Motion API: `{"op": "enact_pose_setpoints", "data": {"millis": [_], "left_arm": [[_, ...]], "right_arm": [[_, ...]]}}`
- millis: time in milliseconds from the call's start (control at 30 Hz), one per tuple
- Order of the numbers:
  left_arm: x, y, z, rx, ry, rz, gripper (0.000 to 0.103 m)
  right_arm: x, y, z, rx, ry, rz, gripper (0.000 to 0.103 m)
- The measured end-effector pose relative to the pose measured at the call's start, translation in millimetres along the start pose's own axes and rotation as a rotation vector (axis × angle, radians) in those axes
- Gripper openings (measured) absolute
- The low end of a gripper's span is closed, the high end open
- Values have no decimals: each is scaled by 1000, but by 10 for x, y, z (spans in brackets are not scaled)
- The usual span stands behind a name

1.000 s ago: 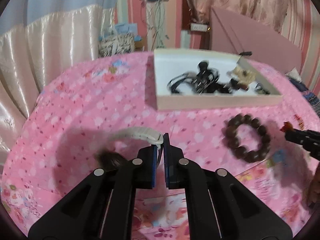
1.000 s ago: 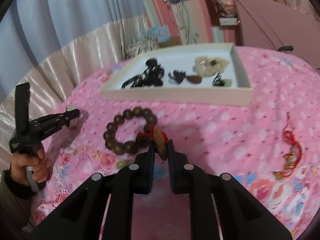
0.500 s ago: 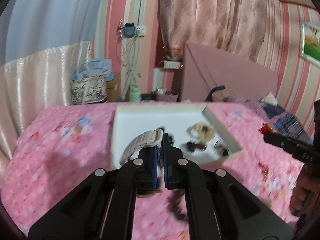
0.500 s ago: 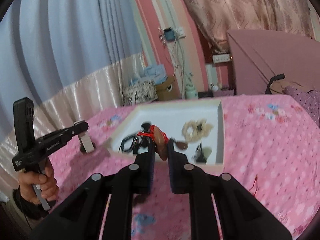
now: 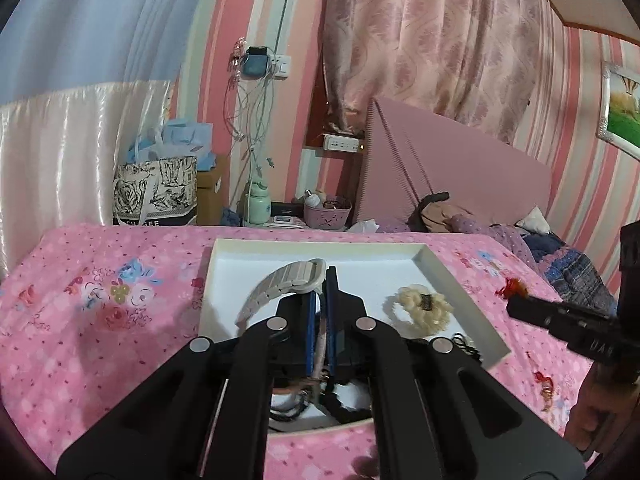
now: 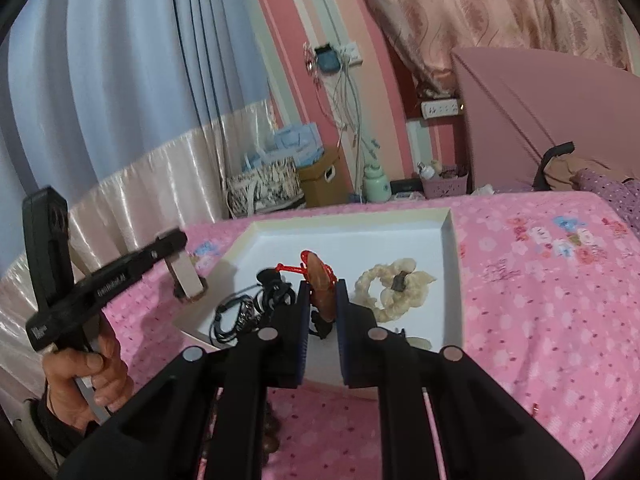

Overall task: Organize jewelry
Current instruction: 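Carry the watch and pendant over the white tray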

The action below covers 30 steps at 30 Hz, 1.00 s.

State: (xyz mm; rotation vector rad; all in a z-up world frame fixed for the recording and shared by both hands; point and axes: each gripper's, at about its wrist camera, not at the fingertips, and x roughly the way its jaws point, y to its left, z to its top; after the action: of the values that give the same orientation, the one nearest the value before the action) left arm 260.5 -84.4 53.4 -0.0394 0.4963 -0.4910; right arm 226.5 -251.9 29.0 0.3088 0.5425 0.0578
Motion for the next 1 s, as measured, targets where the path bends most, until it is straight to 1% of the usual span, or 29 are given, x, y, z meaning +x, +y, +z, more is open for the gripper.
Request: {"op": "enact_pose_setpoints", "data": {"millis": [100, 167, 233, 333, 400, 667, 867, 1000], "left_arm": [[92, 126, -54, -29, -2, -10, 2], [140, 185, -111, -55, 4, -24, 2], [196, 207, -181, -57, 16, -30, 2], [294, 214, -250, -55, 40, -25, 2], [311, 226, -284, -58, 41, -21, 2], [324, 328, -369, -104, 69, -24, 3], [316, 294, -431, -78, 82, 28, 3], [334, 297, -438, -76, 91, 42, 4]], "right_arm": [[177, 13, -79, -14, 23, -6, 12], [260, -21, -149, 5, 31, 0, 12], [320, -53, -207, 18, 46, 8, 12], [352, -65, -245, 9, 55, 5, 12], [350, -65, -263, 15, 54, 18, 12], [431, -38, -386, -10, 88, 12, 12], [453, -64, -415, -12, 97, 8, 12], [469, -70, -426, -16, 96, -2, 12]]}}
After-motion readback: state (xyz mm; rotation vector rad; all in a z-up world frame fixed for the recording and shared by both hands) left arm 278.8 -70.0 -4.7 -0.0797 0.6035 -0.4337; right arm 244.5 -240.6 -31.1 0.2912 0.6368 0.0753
